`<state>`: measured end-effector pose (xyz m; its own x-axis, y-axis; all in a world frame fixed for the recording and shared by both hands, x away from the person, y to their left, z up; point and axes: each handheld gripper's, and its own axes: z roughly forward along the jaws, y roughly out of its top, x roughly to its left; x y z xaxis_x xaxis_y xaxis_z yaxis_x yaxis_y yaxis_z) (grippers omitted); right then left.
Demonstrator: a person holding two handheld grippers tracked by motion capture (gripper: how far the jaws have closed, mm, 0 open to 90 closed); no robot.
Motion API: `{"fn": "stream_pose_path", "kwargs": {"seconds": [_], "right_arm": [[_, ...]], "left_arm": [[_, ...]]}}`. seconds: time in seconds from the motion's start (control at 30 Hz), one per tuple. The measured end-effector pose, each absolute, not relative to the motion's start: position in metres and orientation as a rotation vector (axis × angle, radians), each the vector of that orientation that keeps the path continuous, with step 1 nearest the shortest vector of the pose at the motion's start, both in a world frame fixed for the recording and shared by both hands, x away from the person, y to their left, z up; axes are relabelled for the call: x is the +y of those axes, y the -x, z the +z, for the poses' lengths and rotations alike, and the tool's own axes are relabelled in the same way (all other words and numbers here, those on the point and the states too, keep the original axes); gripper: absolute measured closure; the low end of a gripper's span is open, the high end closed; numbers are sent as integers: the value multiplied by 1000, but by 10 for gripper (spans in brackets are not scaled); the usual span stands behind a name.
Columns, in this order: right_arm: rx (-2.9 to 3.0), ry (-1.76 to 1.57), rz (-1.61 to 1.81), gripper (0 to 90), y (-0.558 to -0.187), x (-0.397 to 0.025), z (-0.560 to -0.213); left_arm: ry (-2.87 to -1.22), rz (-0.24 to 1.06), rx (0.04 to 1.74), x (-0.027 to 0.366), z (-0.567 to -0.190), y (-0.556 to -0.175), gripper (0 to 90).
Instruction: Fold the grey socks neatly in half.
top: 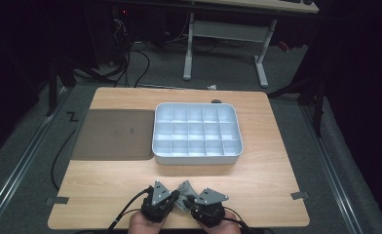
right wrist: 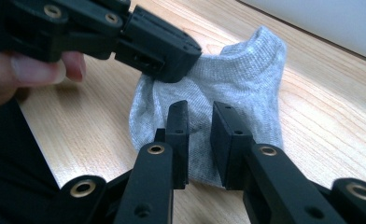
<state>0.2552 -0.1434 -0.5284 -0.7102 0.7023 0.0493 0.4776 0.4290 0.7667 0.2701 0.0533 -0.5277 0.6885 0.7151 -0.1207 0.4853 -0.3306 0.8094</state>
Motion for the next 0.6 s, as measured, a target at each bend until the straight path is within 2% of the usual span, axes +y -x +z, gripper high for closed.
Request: {"fn": "stream_pose_path", "kwargs": {"seconds": [0.03,0.13,0.2,0.4,0.47,0.5,0.53,0.57,0.6], "right_arm": [[2399,-1041,1219,725,-254,-149,-521],[2335,-1079,1254,686,-254,-156,-513],[2289,-1169,1245,605,-262,-165,-513],[2352,-1280,1237,571,-274,-170,-527],[2376,-1300,1233,588,-275,-168,-530],[2393,-1299,1237,686,-274,-168,-531],[2393,-1299,1237,686,-274,-168,-531],[2389,-1278,1236,787,-272,-166,-532],[2389,-1278,1236,787,-272,-166,-532]], "left_arm": [[-1995,323,923,54,-529,-270,880],[-1992,321,920,54,-530,-270,879],[-1994,321,914,54,-530,-270,877],[-1992,321,908,55,-531,-270,874],[-1989,321,907,55,-531,-270,873],[-1988,321,906,55,-531,-270,865],[-1990,319,903,55,-531,-270,865],[-1983,305,902,55,-528,-269,836],[-1983,305,902,55,-528,-269,808]]}}
